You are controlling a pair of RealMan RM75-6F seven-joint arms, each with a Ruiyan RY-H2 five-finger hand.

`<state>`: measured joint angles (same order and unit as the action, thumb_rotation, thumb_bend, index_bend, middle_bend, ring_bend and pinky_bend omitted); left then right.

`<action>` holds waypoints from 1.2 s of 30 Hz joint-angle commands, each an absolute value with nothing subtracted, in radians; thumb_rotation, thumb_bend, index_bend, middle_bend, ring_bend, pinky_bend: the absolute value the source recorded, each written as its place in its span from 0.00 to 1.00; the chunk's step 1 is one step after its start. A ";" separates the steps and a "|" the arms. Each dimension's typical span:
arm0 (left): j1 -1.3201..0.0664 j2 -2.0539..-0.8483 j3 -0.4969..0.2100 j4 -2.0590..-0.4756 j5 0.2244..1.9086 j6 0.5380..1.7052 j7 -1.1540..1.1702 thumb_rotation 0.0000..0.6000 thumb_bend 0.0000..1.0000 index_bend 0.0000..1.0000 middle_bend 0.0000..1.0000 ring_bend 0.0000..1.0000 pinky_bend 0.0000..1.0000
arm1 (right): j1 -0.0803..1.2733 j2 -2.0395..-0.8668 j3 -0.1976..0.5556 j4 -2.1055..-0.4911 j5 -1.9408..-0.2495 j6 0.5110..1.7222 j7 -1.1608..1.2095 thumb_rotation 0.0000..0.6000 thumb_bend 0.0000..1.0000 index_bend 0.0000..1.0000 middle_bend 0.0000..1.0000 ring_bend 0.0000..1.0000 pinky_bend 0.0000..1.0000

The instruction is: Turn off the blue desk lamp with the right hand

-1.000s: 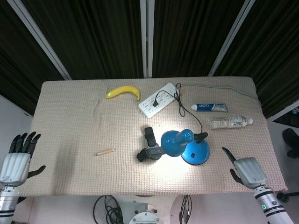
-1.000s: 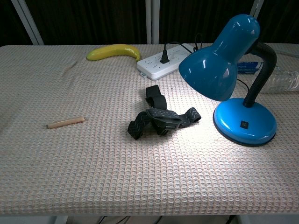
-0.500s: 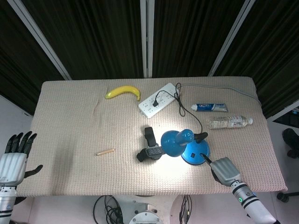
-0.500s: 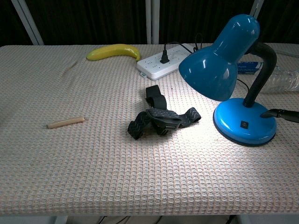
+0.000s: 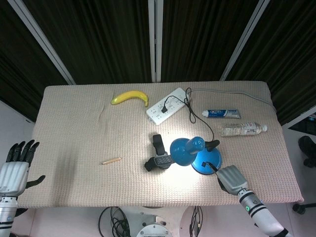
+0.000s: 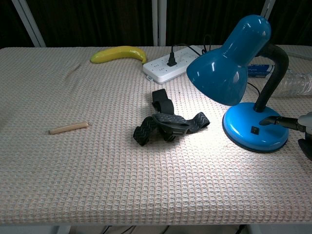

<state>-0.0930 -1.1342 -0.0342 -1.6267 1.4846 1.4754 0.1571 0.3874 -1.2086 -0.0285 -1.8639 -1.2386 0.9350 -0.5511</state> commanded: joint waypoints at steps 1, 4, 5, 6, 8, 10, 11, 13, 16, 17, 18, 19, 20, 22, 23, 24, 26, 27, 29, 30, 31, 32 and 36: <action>-0.093 -1.134 -0.034 -1.628 1.486 1.476 0.160 1.00 0.05 0.06 0.04 0.00 0.00 | 0.394 -1.212 -0.032 -1.863 -1.235 0.932 -0.549 1.00 0.94 0.00 0.98 1.00 0.96; -0.093 -1.132 -0.033 -1.631 1.485 1.475 0.160 1.00 0.05 0.06 0.04 0.00 0.00 | 0.402 -1.215 -0.037 -1.861 -1.228 0.928 -0.548 1.00 0.94 0.00 0.98 1.00 0.96; -0.093 -1.131 -0.032 -1.632 1.485 1.474 0.160 1.00 0.05 0.06 0.04 0.00 0.00 | 0.405 -1.216 -0.039 -1.861 -1.226 0.927 -0.549 1.00 0.94 0.00 0.98 1.00 0.96; -0.093 -1.130 -0.032 -1.634 1.485 1.473 0.158 1.00 0.05 0.06 0.04 0.00 0.00 | 0.408 -1.218 -0.042 -1.861 -1.221 0.925 -0.551 1.00 0.94 0.00 0.98 1.00 0.96; -0.092 -1.129 -0.031 -1.634 1.485 1.473 0.158 1.00 0.05 0.06 0.04 0.00 0.00 | 0.412 -1.220 -0.046 -1.861 -1.213 0.923 -0.554 1.00 0.95 0.00 0.98 1.00 0.96; -0.091 -1.128 -0.030 -1.635 1.487 1.475 0.160 1.00 0.05 0.06 0.04 0.00 0.00 | 0.415 -1.222 -0.049 -1.862 -1.206 0.923 -0.555 1.00 0.95 0.00 0.98 1.00 0.96; -0.091 -1.128 -0.030 -1.636 1.487 1.475 0.160 1.00 0.05 0.06 0.04 0.00 0.00 | 0.417 -1.223 -0.051 -1.862 -1.203 0.924 -0.555 1.00 0.95 0.00 0.98 1.00 0.96; -0.091 -1.128 -0.029 -1.636 1.488 1.475 0.161 1.00 0.05 0.06 0.04 0.00 0.00 | 0.422 -1.225 -0.054 -1.861 -1.193 0.922 -0.558 1.00 0.95 0.00 0.98 1.00 0.96; -0.092 -1.128 -0.029 -1.637 1.488 1.474 0.161 1.00 0.05 0.06 0.04 0.00 0.00 | 0.428 -1.230 -0.057 -1.861 -1.179 0.922 -0.562 1.00 0.95 0.00 0.98 1.00 0.96; -0.092 -1.128 -0.030 -1.637 1.488 1.474 0.161 1.00 0.05 0.06 0.04 0.00 0.00 | 0.430 -1.231 -0.058 -1.861 -1.174 0.922 -0.562 1.00 0.95 0.00 0.98 1.00 0.96; -0.092 -1.128 -0.030 -1.636 1.488 1.474 0.160 1.00 0.05 0.06 0.04 0.00 0.00 | 0.431 -1.233 -0.059 -1.860 -1.170 0.924 -0.562 1.00 0.95 0.00 0.98 1.00 0.96; -0.092 -1.128 -0.030 -1.636 1.488 1.474 0.160 1.00 0.05 0.06 0.04 0.00 0.00 | 0.432 -1.233 -0.060 -1.860 -1.167 0.926 -0.562 1.00 0.95 0.00 0.98 1.00 0.96; -0.092 -1.127 -0.030 -1.636 1.487 1.474 0.159 1.00 0.05 0.06 0.04 0.00 0.00 | 0.432 -1.234 -0.061 -1.860 -1.165 0.930 -0.560 1.00 0.95 0.00 0.98 1.00 0.96; -0.092 -1.126 -0.031 -1.635 1.485 1.474 0.158 1.00 0.05 0.06 0.04 0.00 0.00 | 0.434 -1.233 -0.063 -1.860 -1.161 0.932 -0.559 1.00 0.95 0.00 0.98 1.00 0.96; -0.092 -1.126 -0.031 -1.635 1.485 1.473 0.157 1.00 0.05 0.06 0.04 0.00 0.00 | 0.435 -1.233 -0.064 -1.860 -1.158 0.932 -0.559 1.00 0.95 0.00 0.98 1.00 0.96; -0.092 -1.126 -0.030 -1.634 1.484 1.472 0.156 1.00 0.05 0.06 0.04 0.00 0.00 | 0.437 -1.233 -0.065 -1.859 -1.153 0.931 -0.557 1.00 0.95 0.00 0.98 1.00 0.96; -0.093 -1.126 -0.030 -1.634 1.485 1.471 0.156 1.00 0.05 0.06 0.04 0.00 0.00 | 0.441 -1.233 -0.068 -1.856 -1.142 0.926 -0.555 1.00 0.95 0.00 0.98 1.00 0.96; -0.093 -1.127 -0.030 -1.634 1.486 1.471 0.156 1.00 0.05 0.06 0.04 0.00 0.00 | 0.445 -1.234 -0.069 -1.853 -1.134 0.922 -0.556 1.00 0.95 0.00 0.98 1.00 0.96; -0.093 -1.127 -0.030 -1.634 1.488 1.472 0.157 1.00 0.05 0.06 0.04 0.00 0.00 | 0.450 -1.236 -0.072 -1.849 -1.121 0.917 -0.555 1.00 0.95 0.00 0.98 1.00 0.96; -0.093 -1.126 -0.030 -1.635 1.488 1.472 0.157 1.00 0.05 0.06 0.04 0.00 0.00 | 0.451 -1.236 -0.072 -1.847 -1.116 0.915 -0.553 1.00 0.95 0.00 0.98 1.00 0.96; -0.093 -1.126 -0.030 -1.635 1.488 1.473 0.157 1.00 0.05 0.06 0.04 0.00 0.00 | 0.453 -1.237 -0.072 -1.846 -1.113 0.914 -0.549 1.00 0.95 0.00 0.98 1.00 0.96; -0.093 -1.125 -0.031 -1.636 1.488 1.474 0.157 1.00 0.05 0.06 0.04 0.00 0.00 | 0.454 -1.237 -0.073 -1.845 -1.112 0.914 -0.546 1.00 0.95 0.00 0.98 1.00 0.96; -0.091 -1.124 -0.031 -1.637 1.489 1.477 0.158 1.00 0.05 0.06 0.05 0.00 0.00 | 0.452 -1.232 -0.075 -1.850 -1.128 0.930 -0.531 1.00 0.95 0.00 0.98 1.00 0.96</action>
